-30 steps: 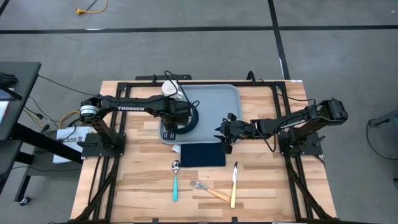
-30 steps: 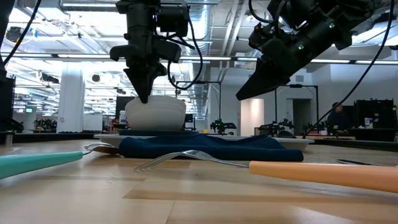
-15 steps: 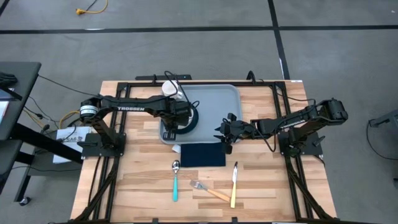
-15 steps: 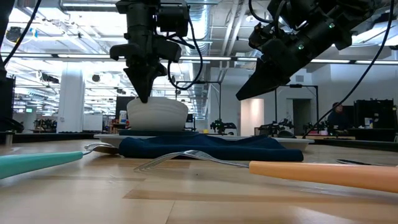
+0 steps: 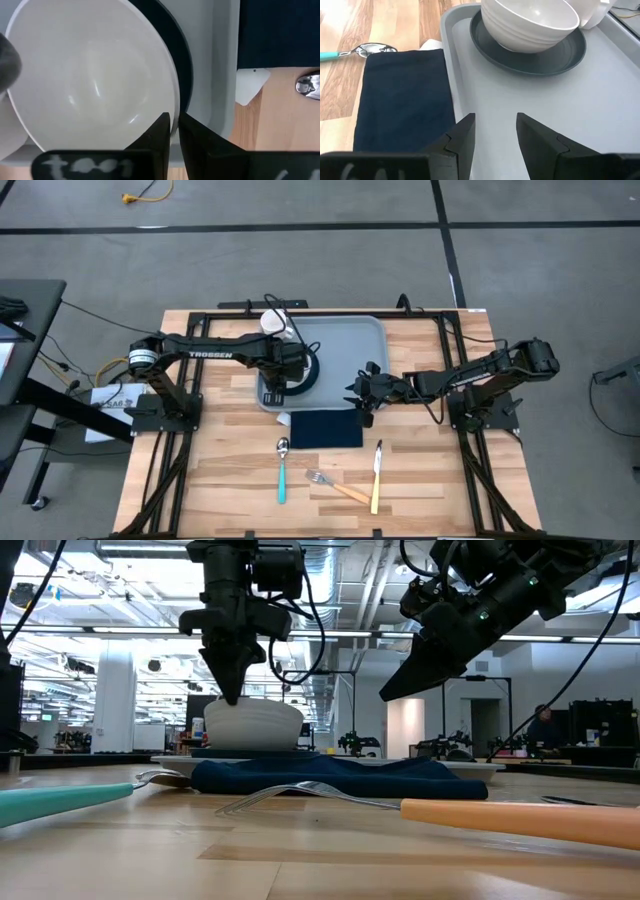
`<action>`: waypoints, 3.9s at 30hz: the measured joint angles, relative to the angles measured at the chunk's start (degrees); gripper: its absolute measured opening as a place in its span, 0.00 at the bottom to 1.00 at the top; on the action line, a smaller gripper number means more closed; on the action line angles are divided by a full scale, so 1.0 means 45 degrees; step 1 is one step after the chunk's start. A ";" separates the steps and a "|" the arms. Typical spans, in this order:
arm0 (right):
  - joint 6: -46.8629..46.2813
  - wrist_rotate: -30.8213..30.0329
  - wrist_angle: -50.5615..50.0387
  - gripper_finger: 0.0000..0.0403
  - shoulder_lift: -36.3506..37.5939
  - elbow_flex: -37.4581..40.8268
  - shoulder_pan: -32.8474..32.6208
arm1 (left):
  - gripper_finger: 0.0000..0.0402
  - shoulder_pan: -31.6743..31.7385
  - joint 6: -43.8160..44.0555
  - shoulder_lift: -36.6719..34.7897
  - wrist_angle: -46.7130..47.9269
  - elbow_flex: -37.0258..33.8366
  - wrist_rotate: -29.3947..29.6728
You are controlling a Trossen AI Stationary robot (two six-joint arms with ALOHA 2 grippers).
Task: Set up tray
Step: Put the white bowl on the black plate, then put the dark blue table napkin on the gray serving tray to the right of the black plate
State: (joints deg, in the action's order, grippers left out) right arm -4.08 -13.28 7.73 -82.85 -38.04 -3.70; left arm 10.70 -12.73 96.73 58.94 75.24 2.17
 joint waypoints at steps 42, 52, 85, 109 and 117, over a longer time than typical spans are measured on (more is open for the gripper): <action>-0.0089 0.1564 -0.0701 0.33 0.0000 -0.0003 -0.0708 | 0.06 -0.2965 0.5265 -0.4736 -0.4128 -0.2092 -0.1191; -0.1304 0.2012 -0.2421 0.33 0.0000 -0.0005 -0.1478 | 0.06 -0.6701 0.6809 -0.7993 -1.1501 -0.7037 0.2998; -0.2905 0.1844 -0.1846 0.33 0.0000 -0.0005 -0.3021 | 0.06 -0.9573 0.6433 -0.6751 -1.7798 -1.1485 0.8041; -0.1082 0.1980 -0.3127 0.33 -0.3526 -0.2277 -0.3149 | 0.06 -0.9573 0.6559 -0.6751 -1.9036 -1.1924 0.7276; -0.1440 0.2570 -0.3830 0.33 -0.3521 -0.2268 -0.3147 | 0.06 -0.9573 0.6552 -0.6751 -1.9031 -1.1924 0.7263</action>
State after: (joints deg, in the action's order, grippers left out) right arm -10.56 -1.71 -9.51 -98.70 -48.25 -17.87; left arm -32.38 16.75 66.35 -26.70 21.58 34.86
